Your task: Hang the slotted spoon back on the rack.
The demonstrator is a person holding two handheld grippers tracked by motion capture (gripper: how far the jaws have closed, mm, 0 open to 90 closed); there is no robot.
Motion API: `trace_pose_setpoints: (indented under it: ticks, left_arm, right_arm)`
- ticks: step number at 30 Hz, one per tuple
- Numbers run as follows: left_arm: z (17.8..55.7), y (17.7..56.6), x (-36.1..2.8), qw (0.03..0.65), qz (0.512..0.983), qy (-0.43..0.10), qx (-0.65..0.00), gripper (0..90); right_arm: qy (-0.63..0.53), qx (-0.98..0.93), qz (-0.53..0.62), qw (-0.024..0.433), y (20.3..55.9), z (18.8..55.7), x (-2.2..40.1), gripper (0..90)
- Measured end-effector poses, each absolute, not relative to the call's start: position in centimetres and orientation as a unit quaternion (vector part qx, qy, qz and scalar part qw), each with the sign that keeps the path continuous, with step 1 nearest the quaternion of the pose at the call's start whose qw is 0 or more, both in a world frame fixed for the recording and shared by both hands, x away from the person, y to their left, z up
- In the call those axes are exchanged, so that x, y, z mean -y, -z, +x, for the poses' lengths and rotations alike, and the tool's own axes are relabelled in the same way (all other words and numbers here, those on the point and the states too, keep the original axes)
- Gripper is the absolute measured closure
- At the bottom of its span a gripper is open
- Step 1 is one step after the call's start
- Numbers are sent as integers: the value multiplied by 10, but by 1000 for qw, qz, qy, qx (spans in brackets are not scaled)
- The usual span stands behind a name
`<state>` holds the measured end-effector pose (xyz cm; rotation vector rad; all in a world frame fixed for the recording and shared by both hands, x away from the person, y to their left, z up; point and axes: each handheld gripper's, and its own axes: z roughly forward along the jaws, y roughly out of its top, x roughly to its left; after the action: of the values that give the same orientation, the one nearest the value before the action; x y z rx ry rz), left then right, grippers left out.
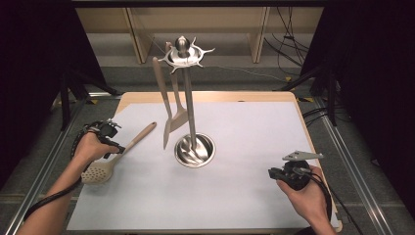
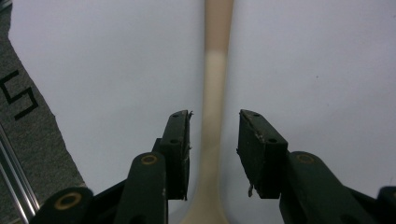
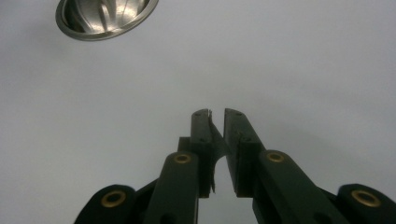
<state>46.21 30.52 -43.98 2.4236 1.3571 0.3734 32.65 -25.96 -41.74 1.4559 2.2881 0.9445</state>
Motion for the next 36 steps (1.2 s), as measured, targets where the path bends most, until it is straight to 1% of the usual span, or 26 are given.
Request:
trace_pose_setpoints:
  ticks: [3, 4, 14, 18, 23, 24, 26, 28, 29, 33, 34, 36]
  left_arm:
    - [463, 443, -306, 163, 855, -121, -477, 630]
    - [463, 444, -306, 162, 856, -117, -477, 630]
    - [468, 456, -312, 145, 861, -98, -477, 631]
    - [469, 460, -311, 152, 856, -94, -485, 630]
    - [471, 463, -310, 146, 856, -89, -488, 631]
    - [471, 463, -311, 137, 864, -90, -477, 632]
    - [471, 467, -310, 141, 863, -89, -477, 631]
    - [472, 465, -310, 138, 863, -85, -478, 632]
    - [473, 464, -309, 129, 866, -81, -476, 639]
    - [474, 464, -309, 127, 866, -68, -480, 656]
    - [473, 465, -308, 130, 866, -77, -476, 663]
    - [474, 463, -305, 118, 874, -74, -466, 699]
  right_arm:
    - [-327, -788, 504, 135, 418, 326, 260, 825]
    - [-327, -791, 497, 142, 419, 327, 260, 825]
    - [-325, -792, 499, 134, 419, 327, 259, 825]
    - [-324, -792, 499, 138, 418, 327, 259, 825]
    - [-325, -790, 501, 135, 418, 327, 259, 826]
    - [-325, -790, 502, 135, 418, 327, 259, 825]
    - [-326, -790, 502, 133, 419, 327, 259, 825]
    - [-330, -793, 492, 141, 420, 328, 260, 825]
    - [-326, -790, 501, 135, 420, 327, 259, 826]
    - [-323, -792, 499, 136, 419, 327, 259, 826]
    - [-323, -793, 499, 135, 419, 327, 259, 826]
    - [-323, -791, 502, 132, 419, 326, 260, 827]
